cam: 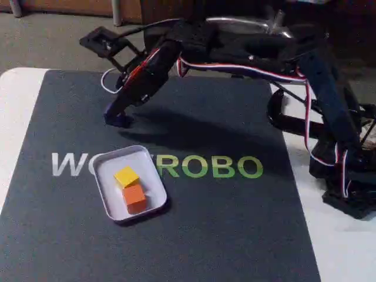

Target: Move blocks one by one until all three blocks are in the tray.

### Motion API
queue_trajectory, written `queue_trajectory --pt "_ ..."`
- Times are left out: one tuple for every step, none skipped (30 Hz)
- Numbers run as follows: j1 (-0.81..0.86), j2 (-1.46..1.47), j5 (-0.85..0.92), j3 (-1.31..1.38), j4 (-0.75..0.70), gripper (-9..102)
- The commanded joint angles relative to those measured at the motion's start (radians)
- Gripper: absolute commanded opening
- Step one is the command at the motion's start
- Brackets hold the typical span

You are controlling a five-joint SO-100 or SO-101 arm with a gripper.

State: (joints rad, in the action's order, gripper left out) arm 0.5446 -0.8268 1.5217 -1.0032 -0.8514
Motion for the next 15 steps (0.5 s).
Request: queue_trajectory --pt "0.008 -0.012 0.002 0.060 0.002 19" --pt "0.008 -0.011 0.002 0.060 0.002 19" --pt "0.008 -0.009 0.002 0.060 0.002 19" --pt "0.006 -0.008 0.002 0.060 0.002 19" --pt "0.006 -0.005 0.003 0.060 0.002 19" --pt "0.006 0.000 0.006 0.063 0.003 19" --pt "0.006 0.006 0.009 0.067 0.000 19" --pt "0.006 0.014 0.011 0.071 0.000 19" --pt "0.006 0.023 0.012 0.075 0.002 19" --pt "0.006 0.034 0.015 0.081 0.003 19" --pt "0.008 0.048 0.018 0.089 0.005 19" --pt "0.008 0.063 0.020 0.101 0.005 19" --pt "0.008 0.077 0.021 0.118 0.003 19" --pt "0.008 0.092 0.023 0.133 0.002 19" --pt "0.008 0.104 0.023 0.150 0.000 19"
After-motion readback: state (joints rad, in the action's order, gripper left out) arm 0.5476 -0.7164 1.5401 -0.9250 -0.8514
